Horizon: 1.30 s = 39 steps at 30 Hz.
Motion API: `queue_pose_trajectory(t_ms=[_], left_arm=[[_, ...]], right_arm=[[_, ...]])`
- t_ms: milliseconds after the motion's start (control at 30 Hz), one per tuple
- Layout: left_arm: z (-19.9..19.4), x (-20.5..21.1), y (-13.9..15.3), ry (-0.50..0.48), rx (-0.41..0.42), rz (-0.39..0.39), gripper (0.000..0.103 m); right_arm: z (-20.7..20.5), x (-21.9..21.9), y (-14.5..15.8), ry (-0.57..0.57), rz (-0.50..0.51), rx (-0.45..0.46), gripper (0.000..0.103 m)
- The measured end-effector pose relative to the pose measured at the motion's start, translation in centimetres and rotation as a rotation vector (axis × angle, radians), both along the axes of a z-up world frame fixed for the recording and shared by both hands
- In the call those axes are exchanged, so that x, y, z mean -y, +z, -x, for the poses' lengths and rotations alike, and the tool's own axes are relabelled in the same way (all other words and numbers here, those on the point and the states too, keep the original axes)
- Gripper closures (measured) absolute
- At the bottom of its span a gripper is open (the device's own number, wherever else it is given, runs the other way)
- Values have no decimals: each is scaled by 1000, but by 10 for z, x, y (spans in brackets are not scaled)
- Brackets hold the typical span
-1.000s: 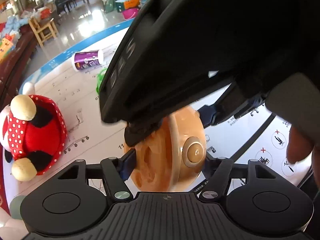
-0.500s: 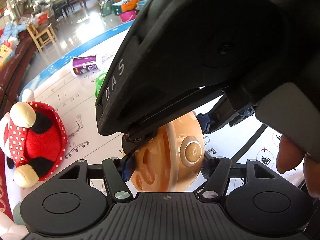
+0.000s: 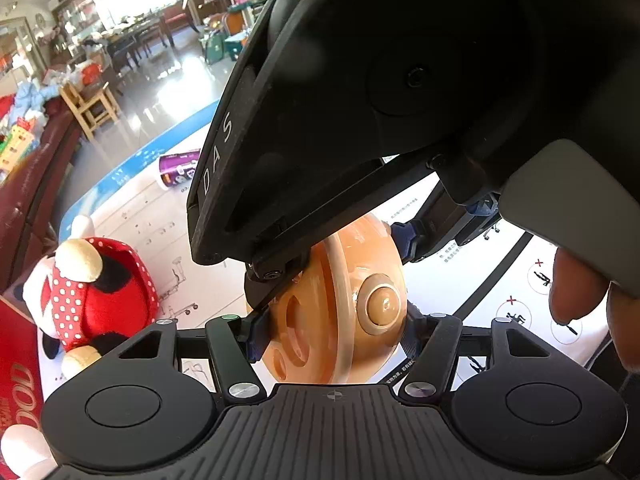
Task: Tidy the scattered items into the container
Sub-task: 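Lift the orange toy off the table with both grippers, then carry the orange toy with both grippers over the red box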
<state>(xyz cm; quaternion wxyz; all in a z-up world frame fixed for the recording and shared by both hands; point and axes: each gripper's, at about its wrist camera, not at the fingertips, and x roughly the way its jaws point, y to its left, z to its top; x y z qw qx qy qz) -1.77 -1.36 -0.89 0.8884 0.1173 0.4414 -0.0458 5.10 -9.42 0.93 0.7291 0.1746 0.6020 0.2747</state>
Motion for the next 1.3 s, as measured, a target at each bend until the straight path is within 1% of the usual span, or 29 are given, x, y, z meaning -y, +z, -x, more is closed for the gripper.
queue_pose_trajectory(t_ms=[133,433,533,767,867,1000,1033,1133,1300], left_arm=[[7,8,11,0,16,-11,40],[29,10,31,17,68,-38,40],[40,11,43,26,100,-59,40],[68,0,85,91,197,-104,40],[78,-14,105,133,228,-124,40],[94,-39,132,216,275,-152,39],[91,-49,137,240,286,-161,39],[111,-71,155,311,315,-186,39],[144,-121,172,451,332,-225,39]], right_arm=[[5,0,7,6,-6,16,48],[23,-2,30,31,-28,67,48],[32,-4,44,51,-43,95,48],[55,-22,92,141,-95,199,47],[66,-40,114,192,-112,235,47],[82,-76,146,275,-139,294,47],[87,-87,153,300,-146,310,47],[103,-123,172,378,-172,338,47],[134,-191,192,525,-213,359,47]])
